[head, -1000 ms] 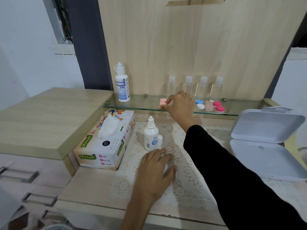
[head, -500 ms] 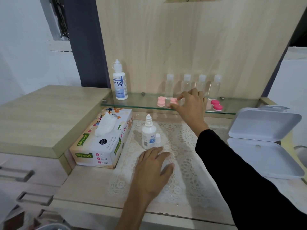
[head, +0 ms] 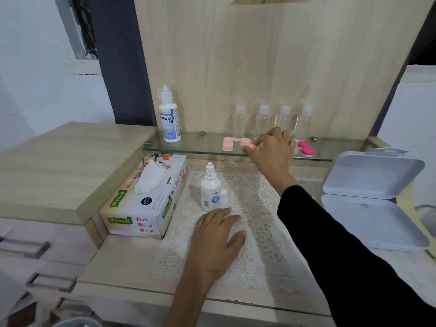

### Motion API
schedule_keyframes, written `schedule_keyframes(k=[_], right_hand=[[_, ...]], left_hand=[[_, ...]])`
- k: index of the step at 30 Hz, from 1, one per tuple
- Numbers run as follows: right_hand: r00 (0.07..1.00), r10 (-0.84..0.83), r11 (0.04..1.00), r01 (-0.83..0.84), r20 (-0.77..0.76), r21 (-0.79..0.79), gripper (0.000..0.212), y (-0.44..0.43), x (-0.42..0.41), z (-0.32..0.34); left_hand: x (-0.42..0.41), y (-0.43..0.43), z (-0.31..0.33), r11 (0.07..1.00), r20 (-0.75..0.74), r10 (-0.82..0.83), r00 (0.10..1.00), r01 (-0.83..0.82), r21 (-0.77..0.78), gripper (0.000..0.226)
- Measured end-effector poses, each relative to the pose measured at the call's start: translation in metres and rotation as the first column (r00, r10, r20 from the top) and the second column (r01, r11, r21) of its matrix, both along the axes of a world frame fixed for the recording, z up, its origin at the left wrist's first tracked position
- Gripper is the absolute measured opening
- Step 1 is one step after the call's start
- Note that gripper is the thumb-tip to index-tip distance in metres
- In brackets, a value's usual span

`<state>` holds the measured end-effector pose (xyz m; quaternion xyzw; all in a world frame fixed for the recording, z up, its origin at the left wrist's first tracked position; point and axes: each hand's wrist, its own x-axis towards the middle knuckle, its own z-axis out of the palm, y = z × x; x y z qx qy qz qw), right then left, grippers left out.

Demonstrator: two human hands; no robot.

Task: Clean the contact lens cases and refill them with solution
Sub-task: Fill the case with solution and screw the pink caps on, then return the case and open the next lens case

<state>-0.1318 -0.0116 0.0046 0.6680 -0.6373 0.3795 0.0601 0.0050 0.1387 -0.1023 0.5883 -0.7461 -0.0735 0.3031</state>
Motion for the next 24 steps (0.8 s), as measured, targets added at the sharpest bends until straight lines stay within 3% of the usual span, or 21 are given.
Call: schedule_keyframes(k=[11, 24], right_hand=[[0.969, 0.138, 0.988, -0.149, 0.202, 0.039, 0.034, 0.052, -0.034, -0.004], [0.929, 0.328, 0.881, -0.366, 0.171, 0.300, 0.019, 0.116, -0.071, -0.071]], left_hand=[[0.000, -0.001, 0.000, 1.000, 0.014, 0.005, 1.000, -0.006, 0.010, 0.068], [0.000, 0.002, 0.004, 0.999, 0.042, 0.009, 0.999, -0.011, 0.038, 0.074]])
